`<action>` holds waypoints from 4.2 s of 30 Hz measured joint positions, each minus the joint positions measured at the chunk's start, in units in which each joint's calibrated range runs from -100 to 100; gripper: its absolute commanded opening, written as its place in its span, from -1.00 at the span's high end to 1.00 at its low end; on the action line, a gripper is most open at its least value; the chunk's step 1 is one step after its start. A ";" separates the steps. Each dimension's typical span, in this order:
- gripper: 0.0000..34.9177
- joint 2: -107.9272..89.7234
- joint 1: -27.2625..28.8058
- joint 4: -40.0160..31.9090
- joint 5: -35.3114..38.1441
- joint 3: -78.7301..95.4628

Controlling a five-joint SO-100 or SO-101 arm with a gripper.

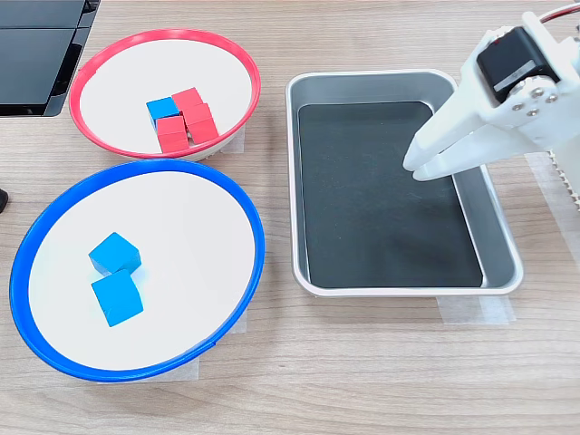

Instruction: Relocate any blue block in the red dish to the blue dish, correcting any misplacements.

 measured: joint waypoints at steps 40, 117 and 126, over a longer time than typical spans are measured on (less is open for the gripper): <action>0.98 0.00 0.00 0.00 0.00 0.00; 0.70 111.68 15.40 -33.69 9.72 -87.39; 0.61 119.95 17.43 -34.50 10.01 -95.01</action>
